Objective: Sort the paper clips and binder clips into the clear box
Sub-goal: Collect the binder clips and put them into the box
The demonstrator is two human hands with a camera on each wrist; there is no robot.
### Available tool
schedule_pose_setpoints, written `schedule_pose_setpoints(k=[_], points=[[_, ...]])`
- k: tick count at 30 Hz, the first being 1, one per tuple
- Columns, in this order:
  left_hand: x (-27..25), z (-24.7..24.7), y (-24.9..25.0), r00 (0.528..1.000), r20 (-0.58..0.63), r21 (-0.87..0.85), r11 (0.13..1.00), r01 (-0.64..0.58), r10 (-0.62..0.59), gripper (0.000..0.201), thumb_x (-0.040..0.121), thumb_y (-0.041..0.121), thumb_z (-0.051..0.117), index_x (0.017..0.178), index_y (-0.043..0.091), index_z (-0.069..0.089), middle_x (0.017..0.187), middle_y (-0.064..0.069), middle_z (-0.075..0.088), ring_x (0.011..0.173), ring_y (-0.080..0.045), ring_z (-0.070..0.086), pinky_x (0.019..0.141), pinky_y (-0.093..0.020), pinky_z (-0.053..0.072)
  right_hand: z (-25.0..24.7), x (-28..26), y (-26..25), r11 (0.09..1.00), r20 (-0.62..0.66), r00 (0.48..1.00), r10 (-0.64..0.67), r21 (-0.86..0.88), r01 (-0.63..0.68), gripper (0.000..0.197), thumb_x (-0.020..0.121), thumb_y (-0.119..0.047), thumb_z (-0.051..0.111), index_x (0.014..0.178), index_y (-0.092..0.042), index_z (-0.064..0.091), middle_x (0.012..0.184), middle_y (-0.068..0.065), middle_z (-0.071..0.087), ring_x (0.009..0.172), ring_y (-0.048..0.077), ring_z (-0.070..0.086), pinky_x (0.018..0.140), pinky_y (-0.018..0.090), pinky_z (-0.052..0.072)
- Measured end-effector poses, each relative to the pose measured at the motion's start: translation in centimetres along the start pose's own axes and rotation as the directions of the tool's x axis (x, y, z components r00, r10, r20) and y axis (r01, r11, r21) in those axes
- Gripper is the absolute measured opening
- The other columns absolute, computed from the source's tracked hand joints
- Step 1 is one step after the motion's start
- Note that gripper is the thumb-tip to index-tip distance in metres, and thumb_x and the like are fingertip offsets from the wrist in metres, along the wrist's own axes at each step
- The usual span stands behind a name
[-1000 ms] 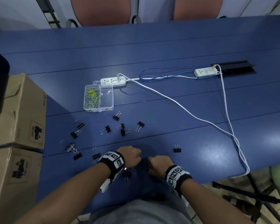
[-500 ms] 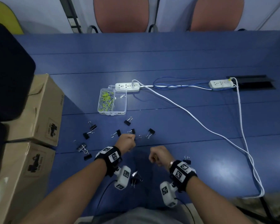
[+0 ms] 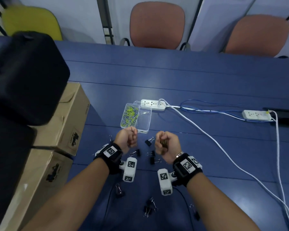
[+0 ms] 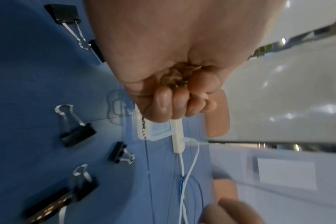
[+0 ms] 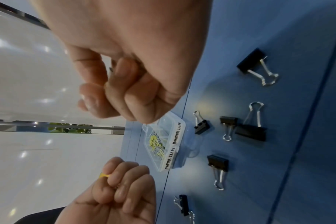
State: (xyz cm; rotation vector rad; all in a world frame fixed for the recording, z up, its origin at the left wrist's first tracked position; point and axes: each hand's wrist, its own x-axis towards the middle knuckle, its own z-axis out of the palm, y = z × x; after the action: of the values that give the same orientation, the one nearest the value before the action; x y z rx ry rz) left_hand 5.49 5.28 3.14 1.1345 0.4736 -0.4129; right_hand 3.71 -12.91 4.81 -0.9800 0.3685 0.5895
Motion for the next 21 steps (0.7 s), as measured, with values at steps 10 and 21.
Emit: schedule_pose_setpoints(k=[10,21], points=[[6.5,-2.4,5.5,0.938,-0.345,0.307,0.943,0.129,-0.016,0.032,0.088,0.026,0.049,0.058,0.018,0.039,0.049,0.001,0.034,0.037,-0.017,0.027,0.040,-0.016,0.023,1.2,7.5,-0.9,0.807,-0.276,0.942,0.193,-0.501,-0.312,0.026,0.080,-0.028,0.040,0.055,-0.021,0.036,0.050,-0.003,0.028,0.041,0.014,0.019,0.045,0.018,0.014],[12.7,-1.5,7.0,0.947,-0.270,0.821,0.556,0.132,0.174,0.032,0.092,0.032,0.042,0.070,0.011,0.055,0.071,-0.008,0.052,0.071,-0.026,0.049,0.067,-0.033,0.042,2.8,12.0,-4.0,0.236,-0.278,0.943,0.183,-0.919,-0.317,0.024,0.085,-0.022,0.043,0.069,-0.008,0.054,0.060,0.008,0.055,0.050,0.023,0.051,0.049,0.023,0.039]])
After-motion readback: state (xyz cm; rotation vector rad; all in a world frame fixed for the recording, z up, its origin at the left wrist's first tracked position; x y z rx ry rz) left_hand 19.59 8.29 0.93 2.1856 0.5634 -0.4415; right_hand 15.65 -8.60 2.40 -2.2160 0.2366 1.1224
